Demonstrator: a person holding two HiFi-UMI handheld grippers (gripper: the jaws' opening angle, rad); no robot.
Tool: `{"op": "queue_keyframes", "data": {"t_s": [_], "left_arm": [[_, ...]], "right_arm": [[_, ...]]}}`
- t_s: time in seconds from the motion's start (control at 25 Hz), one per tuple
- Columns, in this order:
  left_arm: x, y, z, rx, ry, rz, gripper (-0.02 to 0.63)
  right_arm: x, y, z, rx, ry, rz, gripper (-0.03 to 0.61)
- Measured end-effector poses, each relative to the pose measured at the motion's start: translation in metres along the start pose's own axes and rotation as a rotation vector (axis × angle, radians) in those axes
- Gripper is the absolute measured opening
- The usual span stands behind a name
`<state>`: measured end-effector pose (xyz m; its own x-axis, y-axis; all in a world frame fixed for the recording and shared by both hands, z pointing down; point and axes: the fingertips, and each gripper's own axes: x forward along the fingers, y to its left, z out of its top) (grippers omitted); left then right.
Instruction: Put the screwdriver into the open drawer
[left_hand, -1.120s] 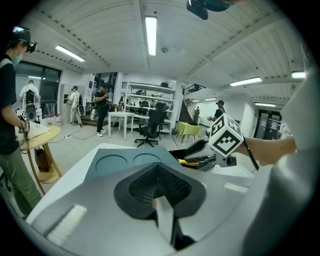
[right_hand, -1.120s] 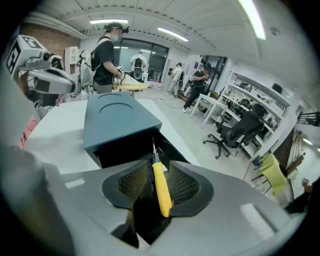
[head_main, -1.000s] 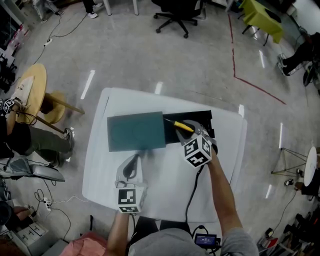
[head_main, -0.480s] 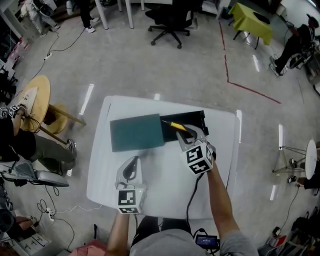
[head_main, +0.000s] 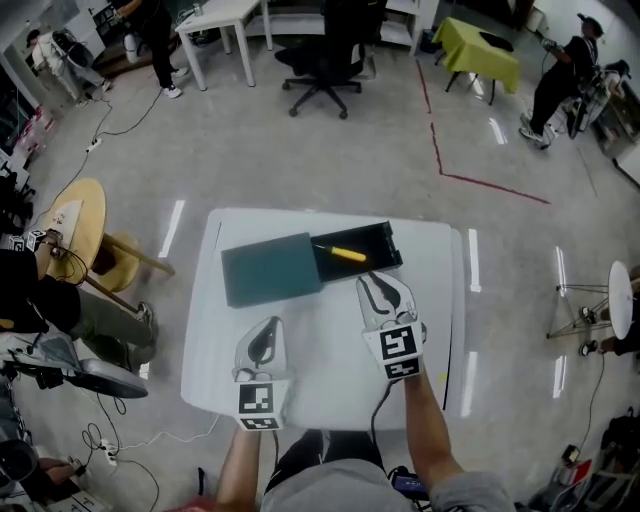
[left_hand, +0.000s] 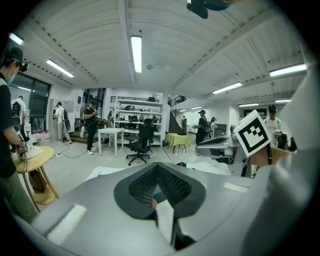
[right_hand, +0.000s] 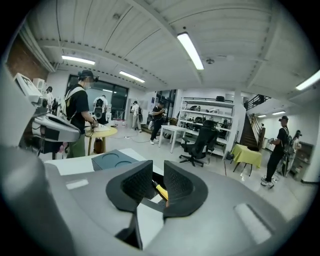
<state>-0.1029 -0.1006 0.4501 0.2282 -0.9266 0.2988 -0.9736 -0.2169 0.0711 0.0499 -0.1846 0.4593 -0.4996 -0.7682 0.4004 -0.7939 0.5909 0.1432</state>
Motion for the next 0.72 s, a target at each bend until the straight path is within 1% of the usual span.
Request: {"op": "queue_keyframes", "data": {"t_s": [0.24, 0.52, 0.72], "left_arm": [[-0.023, -0.008, 0.013, 0.026, -0.026, -0.021, 0.012], [-0.056, -0.012, 0.015, 0.051, -0.044, -0.046, 0.012], [-0.080, -0.021, 0.013, 0.058, -0.050, -0.070, 0.011]], "right_arm": [[-0.048, 0.012, 0.005, 0.112, -0.074, -0.064, 0.044], [-0.096, 0.029, 0.001, 0.165, -0.099, -0.124, 0.019], [-0.125, 0.051, -0.003, 0.199, -0.114, -0.137, 0.006]]}}
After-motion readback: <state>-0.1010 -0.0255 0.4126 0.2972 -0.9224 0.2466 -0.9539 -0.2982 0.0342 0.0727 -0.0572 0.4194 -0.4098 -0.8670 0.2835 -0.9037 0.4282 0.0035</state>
